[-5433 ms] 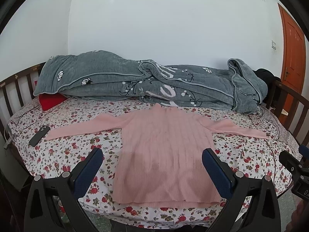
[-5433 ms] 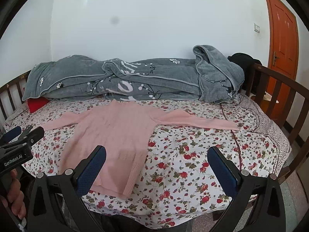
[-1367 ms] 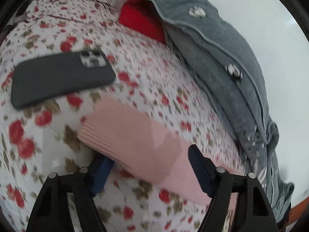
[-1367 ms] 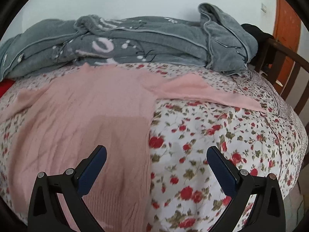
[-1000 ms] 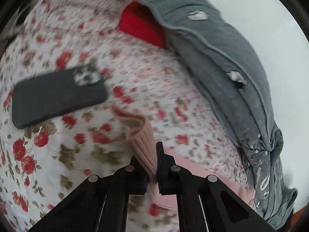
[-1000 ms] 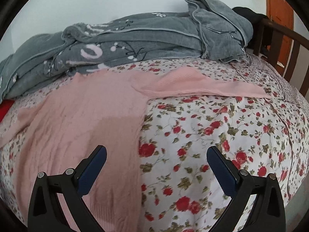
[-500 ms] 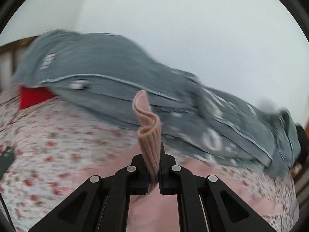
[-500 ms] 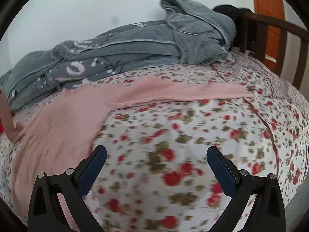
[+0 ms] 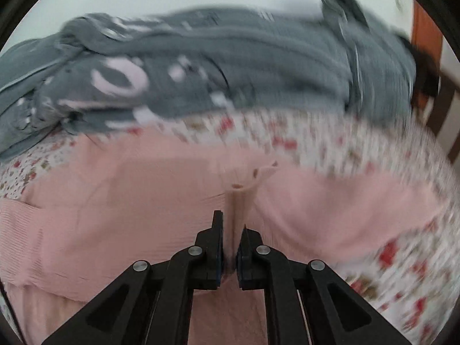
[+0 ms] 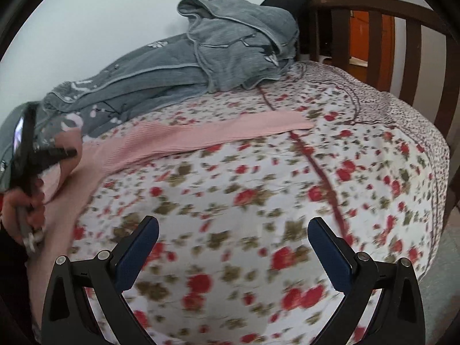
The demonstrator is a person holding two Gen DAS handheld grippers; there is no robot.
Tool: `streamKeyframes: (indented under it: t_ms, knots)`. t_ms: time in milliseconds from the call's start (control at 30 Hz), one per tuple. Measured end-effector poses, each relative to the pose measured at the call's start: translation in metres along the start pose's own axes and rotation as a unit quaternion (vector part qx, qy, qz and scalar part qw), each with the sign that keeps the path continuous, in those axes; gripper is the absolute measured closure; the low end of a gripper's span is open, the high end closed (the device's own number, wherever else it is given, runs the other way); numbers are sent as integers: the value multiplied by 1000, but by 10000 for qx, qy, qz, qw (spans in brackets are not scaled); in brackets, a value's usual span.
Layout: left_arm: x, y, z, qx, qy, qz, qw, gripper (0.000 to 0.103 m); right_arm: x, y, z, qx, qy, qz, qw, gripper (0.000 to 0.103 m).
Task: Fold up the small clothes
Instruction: 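Lift the sleeve with the left gripper and lay it across the sweater body, then grasp the other sleeve cuff with the right gripper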
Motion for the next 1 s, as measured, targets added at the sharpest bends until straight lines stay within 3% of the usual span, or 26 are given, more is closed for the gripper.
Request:
streamKeyframes:
  t_ms: [33,67,100,167,400,567,633,1000]
  knots:
    - [4,-4,4,35,-134,-91,9999,85,4,3,2,-11,3,-22,10000,1]
    - [2,-5,3,20,-324,-55,9995,66,9,7,2,-21,18,-45,10000,1]
    - [-4,-9,1,-40,-614,65,9981,37,14,11,3,-37,55,-66,10000,1]
    - [-14,-15,-1,-190,-884,391,9951,15,23,19,0,-66,140,-71,9999,1]
    - [-21,-18,-13,-489,-1484,688,9853,15,65,60,-6,-56,135,-105,9998,3]
    - [-13,-9,-11,-462,-1666,682,9826,15,103,79,9,301,-11,-438,9986,33]
    - [-11,-8,-13,-478,-1791,698,9802,15,117,85,20,575,-70,-585,9966,40]
    - [-7,-7,-18,-669,-1945,725,9759,15,151,119,47,1393,245,-817,9866,42]
Point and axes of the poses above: each gripper's, at about its wrist camera, not at the fingertips, and x roughly the way its jaws point, z to its right, y to its top, the point moved 1 cm from there along x, roughly the way its jaws point, and after that the axes turned 10 degrees about x, right-handed, at the moved point
